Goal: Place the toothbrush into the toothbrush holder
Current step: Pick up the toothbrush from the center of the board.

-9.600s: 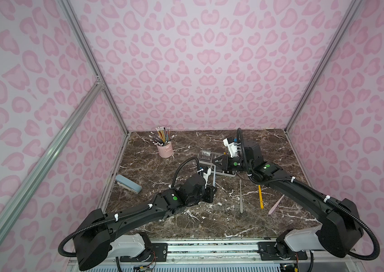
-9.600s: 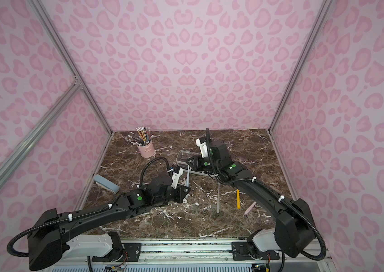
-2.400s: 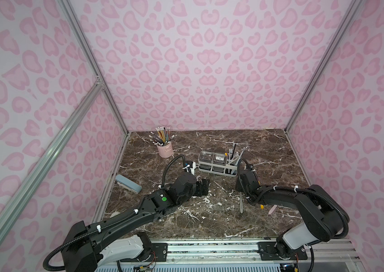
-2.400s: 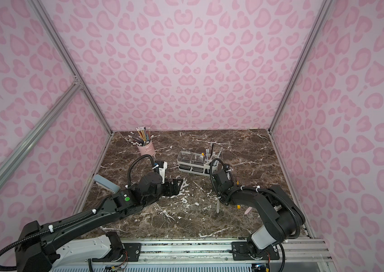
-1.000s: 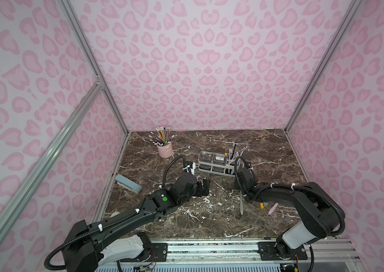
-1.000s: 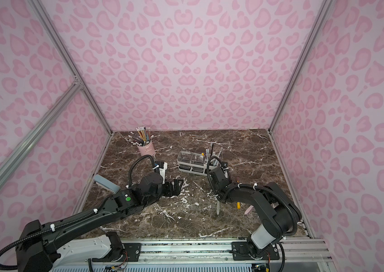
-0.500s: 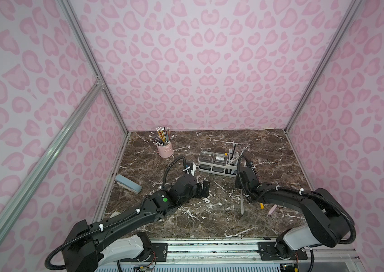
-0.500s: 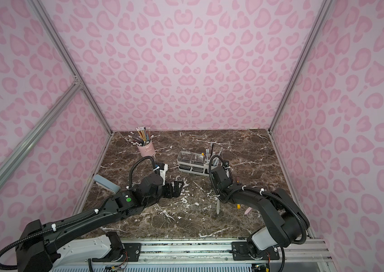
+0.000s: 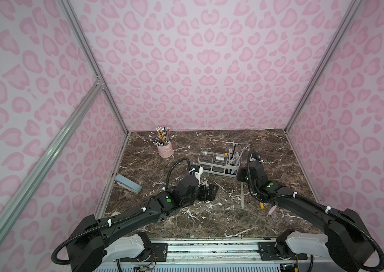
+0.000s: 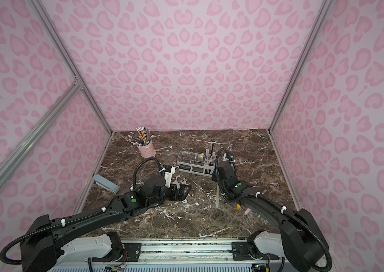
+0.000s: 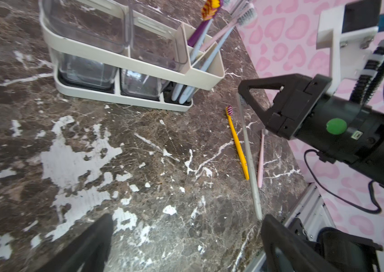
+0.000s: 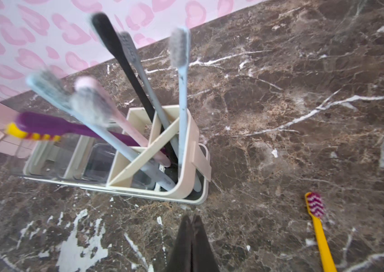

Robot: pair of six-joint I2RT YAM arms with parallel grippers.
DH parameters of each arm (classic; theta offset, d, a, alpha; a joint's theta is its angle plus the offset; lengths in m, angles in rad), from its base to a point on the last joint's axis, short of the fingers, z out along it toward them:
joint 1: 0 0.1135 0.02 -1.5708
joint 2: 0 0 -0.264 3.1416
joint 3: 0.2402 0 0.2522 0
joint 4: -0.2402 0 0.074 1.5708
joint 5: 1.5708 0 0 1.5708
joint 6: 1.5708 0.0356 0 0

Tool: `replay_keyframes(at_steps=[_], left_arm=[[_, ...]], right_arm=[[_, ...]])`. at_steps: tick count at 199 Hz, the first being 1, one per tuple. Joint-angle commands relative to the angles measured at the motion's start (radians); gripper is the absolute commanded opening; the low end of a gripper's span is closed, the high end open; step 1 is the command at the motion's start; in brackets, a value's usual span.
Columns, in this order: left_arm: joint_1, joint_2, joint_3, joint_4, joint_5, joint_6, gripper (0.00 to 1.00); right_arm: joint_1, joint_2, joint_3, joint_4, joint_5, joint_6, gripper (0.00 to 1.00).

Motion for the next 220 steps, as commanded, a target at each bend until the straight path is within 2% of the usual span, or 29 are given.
replay_keyframes(at_steps=[1, 59, 111, 194, 220], left_arm=[[-0.015, 0.025, 0.022, 0.114, 0.067, -0.019, 0.99], [-0.065, 0.126, 0.071, 0.227, 0.157, -0.061, 0.97], [-0.092, 0.233, 0.165, 0.295, 0.216, -0.087, 0.95], [-0.105, 0.352, 0.218, 0.37, 0.306, -0.129, 0.8], [-0.107, 0.376, 0.212, 0.394, 0.319, -0.147, 0.71]], right_arm=[[0.006, -0.031, 0.041, -0.042, -0.004, -0.013, 0.0], [0.015, -0.093, 0.1, -0.054, -0.046, -0.033, 0.0], [0.029, -0.088, 0.151, -0.069, -0.066, -0.031, 0.0], [0.032, -0.106, 0.161, -0.07, -0.067, -0.031, 0.0], [0.033, -0.109, 0.158, -0.066, -0.072, -0.028, 0.0]])
